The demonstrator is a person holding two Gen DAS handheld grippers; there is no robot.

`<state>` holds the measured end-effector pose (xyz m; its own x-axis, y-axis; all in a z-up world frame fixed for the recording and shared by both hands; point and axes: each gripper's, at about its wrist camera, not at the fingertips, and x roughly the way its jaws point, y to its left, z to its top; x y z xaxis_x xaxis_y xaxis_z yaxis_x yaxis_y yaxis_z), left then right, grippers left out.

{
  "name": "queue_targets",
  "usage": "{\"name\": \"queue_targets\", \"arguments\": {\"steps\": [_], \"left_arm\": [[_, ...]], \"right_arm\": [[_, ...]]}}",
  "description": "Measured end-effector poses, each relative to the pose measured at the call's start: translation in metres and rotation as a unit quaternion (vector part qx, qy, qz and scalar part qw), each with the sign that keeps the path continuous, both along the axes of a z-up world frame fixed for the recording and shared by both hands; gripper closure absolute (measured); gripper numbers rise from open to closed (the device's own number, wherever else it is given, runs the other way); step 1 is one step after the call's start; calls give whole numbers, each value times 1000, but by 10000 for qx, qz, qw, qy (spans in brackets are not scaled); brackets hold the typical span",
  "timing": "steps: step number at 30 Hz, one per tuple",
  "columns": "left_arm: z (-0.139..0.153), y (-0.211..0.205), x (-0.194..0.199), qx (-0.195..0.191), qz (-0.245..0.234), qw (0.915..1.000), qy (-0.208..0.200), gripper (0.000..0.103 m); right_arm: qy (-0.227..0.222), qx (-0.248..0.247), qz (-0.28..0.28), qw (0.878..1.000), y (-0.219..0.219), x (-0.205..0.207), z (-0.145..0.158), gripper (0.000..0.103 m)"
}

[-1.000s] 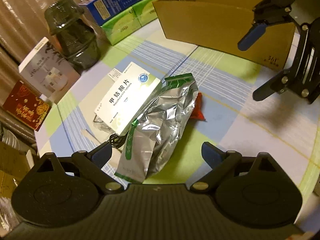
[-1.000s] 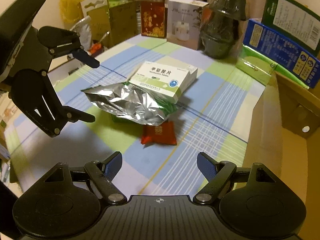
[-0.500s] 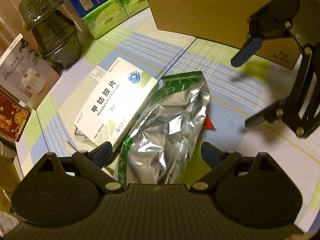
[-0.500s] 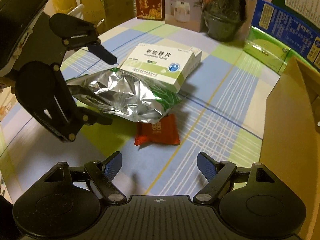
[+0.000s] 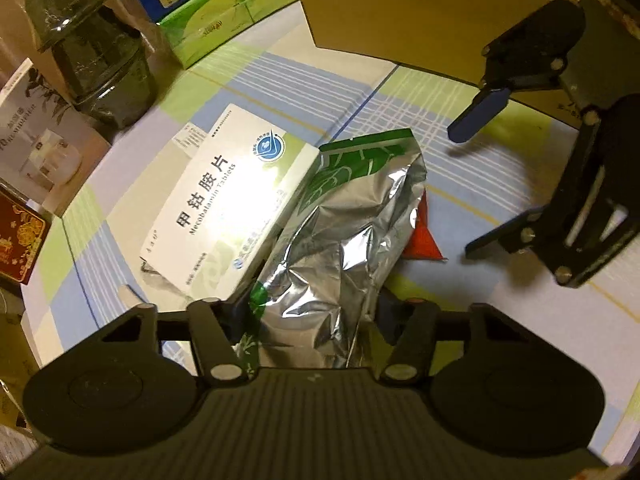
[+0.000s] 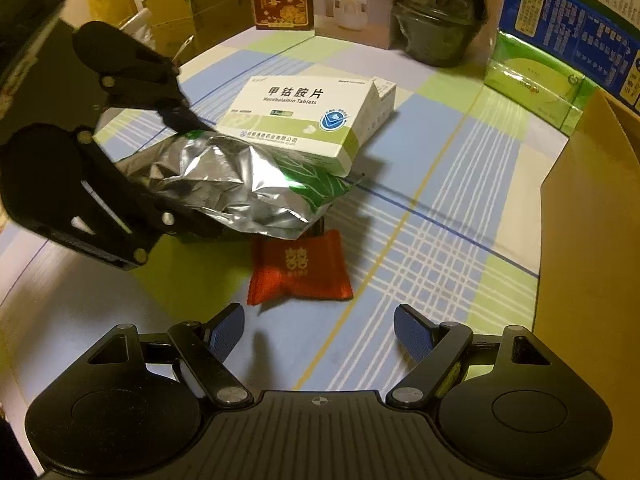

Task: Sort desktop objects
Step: 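Move both tools back over the foil bag and red candy packet, then grasp the silver foil bag with the left tool while the right tool grasps the red candy packet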

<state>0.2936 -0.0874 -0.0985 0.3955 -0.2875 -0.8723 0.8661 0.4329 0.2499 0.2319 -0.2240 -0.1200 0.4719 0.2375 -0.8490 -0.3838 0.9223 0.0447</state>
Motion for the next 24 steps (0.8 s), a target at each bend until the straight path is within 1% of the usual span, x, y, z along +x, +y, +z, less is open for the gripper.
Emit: {"name": "queue_targets", "arguments": {"steps": [4,7,12,19,20,22,24], "left_arm": [[6,7,-3,47,182,9998,14,52],[15,18,-4,-40,465,9989,97,53],[33,41,-4,-351,1121,9925,332,53],[45,61,-23,-705,1572,9838,487,53],[45,63,-25,-741,1640,9824,498,53],[44,69,-29,-835,1817,9784,521,53],[42,74,-32,-931,1982,9741,564,53]], "right_arm": [[-9,150,-107,9998,2,7,-3,24],[-13,236,-146,9996,6,12,-5,24],[-26,282,-203,9994,12,20,-10,24],[53,259,-283,9993,16,32,-20,24],[63,252,-284,9993,17,33,-22,25],[2,192,-256,9995,19,31,-22,31],[-57,117,-166,9998,22,27,-20,48]]}}
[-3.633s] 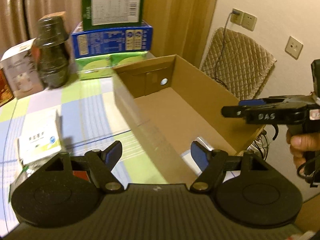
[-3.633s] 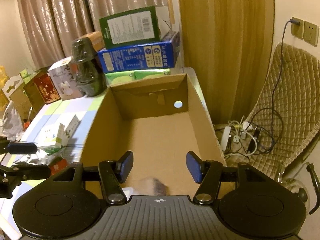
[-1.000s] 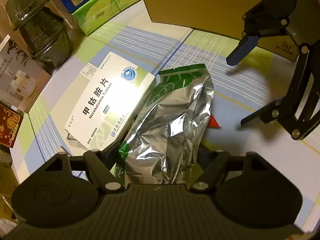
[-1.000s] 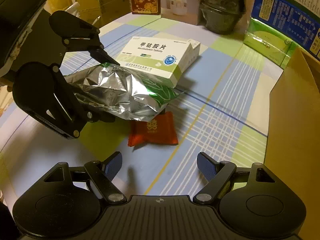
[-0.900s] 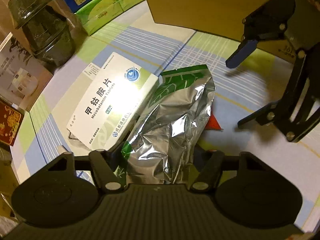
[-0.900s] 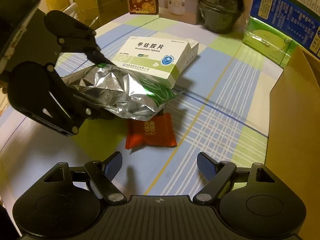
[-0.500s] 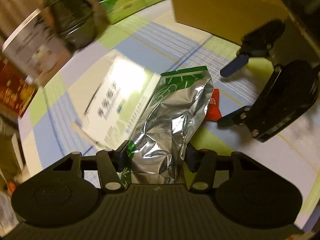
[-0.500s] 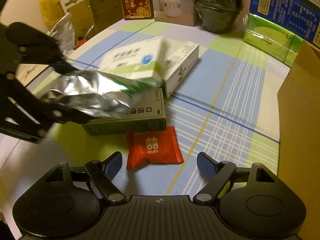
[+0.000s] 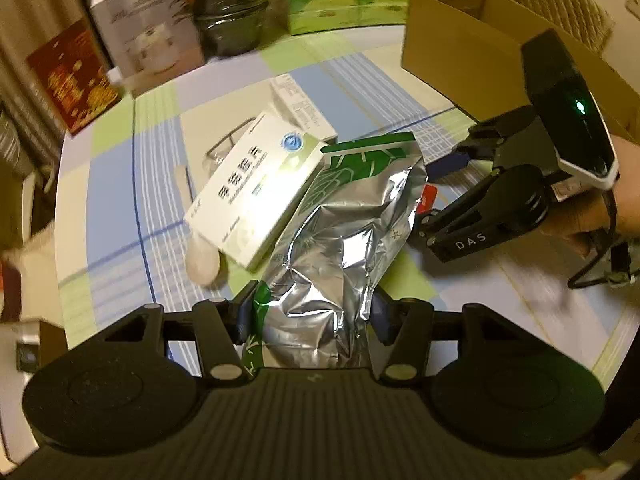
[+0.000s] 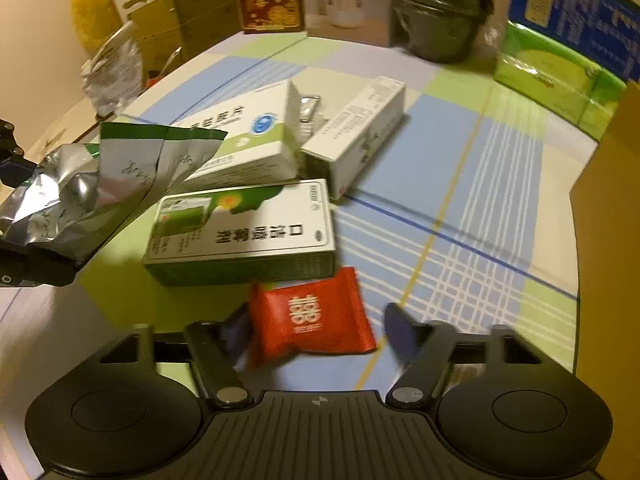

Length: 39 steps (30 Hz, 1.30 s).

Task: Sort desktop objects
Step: 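Grasp the silver foil bag with the left tool while the right tool grasps the red candy packet, then carry the foil bag and candy packet over the cardboard box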

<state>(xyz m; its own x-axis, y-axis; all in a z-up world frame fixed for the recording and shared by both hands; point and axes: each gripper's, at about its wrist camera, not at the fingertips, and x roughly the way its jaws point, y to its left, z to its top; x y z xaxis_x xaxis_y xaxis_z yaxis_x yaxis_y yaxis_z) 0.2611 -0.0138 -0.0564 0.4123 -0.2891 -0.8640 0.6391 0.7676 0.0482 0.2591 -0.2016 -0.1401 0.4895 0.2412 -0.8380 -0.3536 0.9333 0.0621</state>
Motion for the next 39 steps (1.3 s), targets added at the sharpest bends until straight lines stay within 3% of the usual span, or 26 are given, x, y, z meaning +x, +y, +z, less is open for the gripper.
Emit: {"name": "queue_targets", "arguments": {"steps": [3,6,22,39], "left_arm": [[-2,4,-5,-111,219,9997,61,53],[-4,7,-13,-200,410,9989,132,53],[11,-13,-80,-686,1067,9916,237,53],[51,-44,-159,-1597,1692,9723,236,53]], "right_arm": [[44,-20,8,10000,1,-1,1,59],[71,-94,-65,9999,0,-8,3,62],[-278,162,-629,9975,-26,-106,61,62],[-673,343,-1392,9874,-76,-215,115,62]]}}
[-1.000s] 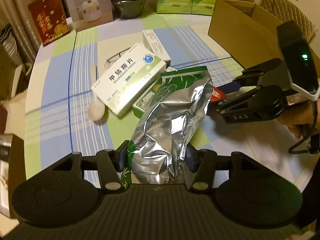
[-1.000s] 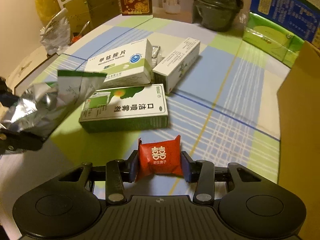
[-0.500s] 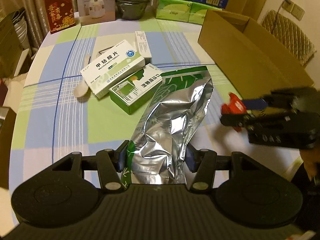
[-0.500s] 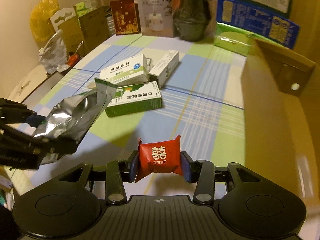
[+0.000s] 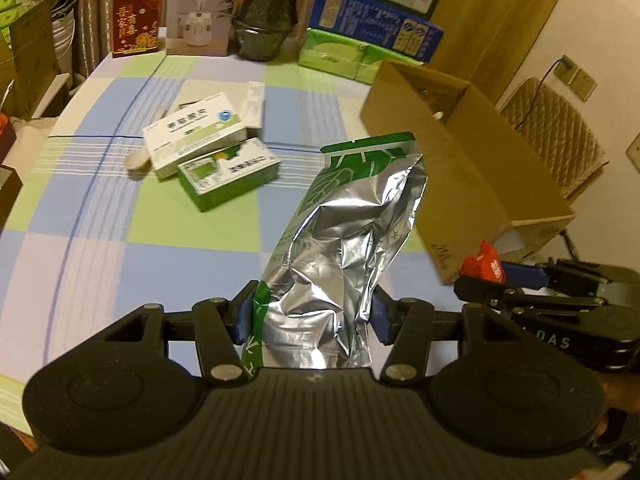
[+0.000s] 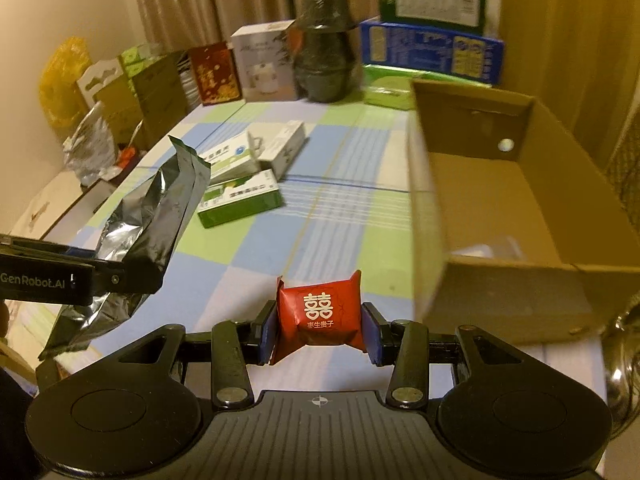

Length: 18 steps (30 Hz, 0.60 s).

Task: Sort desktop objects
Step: 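Carry the foil bag and candy packet over the cardboard box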

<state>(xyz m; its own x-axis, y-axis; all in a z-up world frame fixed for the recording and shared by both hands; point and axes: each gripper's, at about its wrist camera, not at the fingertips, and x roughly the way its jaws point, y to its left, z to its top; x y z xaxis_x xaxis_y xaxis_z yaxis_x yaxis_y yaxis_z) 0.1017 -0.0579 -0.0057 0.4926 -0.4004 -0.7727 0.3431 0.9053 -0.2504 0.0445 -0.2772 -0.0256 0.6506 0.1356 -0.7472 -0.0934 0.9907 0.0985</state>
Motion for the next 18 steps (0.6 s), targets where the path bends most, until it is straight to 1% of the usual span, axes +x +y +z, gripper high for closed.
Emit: {"name": "queue_targets", "arguments": {"steps": [5,12,18], "left_arm": [[12,-27,-16,-170,-119,9998,-37,53],[22,-58,-26,-392,-220,9990,-17,53],[26,-80,-27,-430,-248,9988,43,53]], "right_arm": [[-175,-93,-224,9996,-22,-18,13,62],[-340,-93,-554,9978,-53,-34,28,62],[-437,-76,-751,9962,-71,-39,35,62]]}}
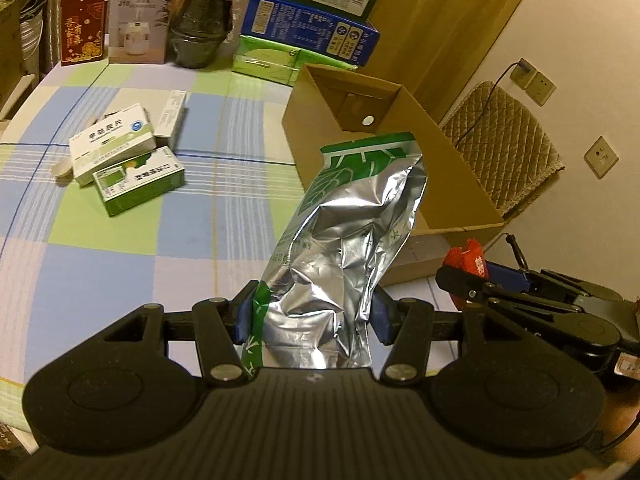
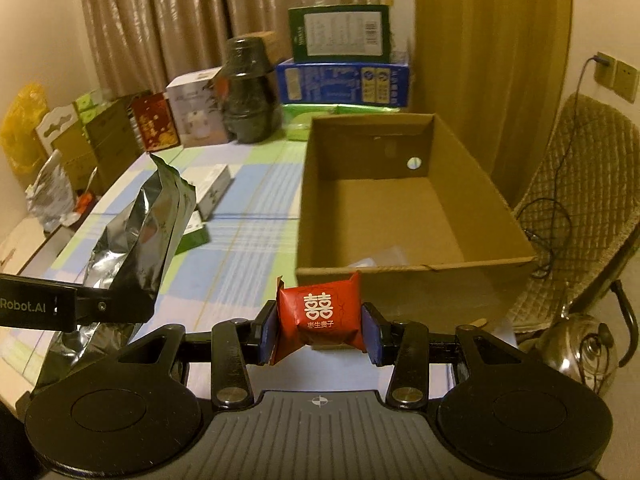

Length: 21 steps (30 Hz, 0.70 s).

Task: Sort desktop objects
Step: 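Carry the foil bag and candy packet over the cardboard box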

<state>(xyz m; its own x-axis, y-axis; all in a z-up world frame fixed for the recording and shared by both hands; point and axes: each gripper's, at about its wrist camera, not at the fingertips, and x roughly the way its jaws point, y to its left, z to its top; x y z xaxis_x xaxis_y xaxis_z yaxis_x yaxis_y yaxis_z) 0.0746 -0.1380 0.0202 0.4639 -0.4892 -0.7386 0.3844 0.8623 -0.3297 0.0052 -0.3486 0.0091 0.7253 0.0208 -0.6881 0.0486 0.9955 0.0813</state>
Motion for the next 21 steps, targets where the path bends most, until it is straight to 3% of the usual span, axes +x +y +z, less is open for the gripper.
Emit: {"name": "queue_targets", "arguments": {"steps": [21], "left_arm": [[18,-52,21,-306,-98,9994,85,53]], "right_arm": [[-197,-24,-333,9992,-46,10,15,62]]}}
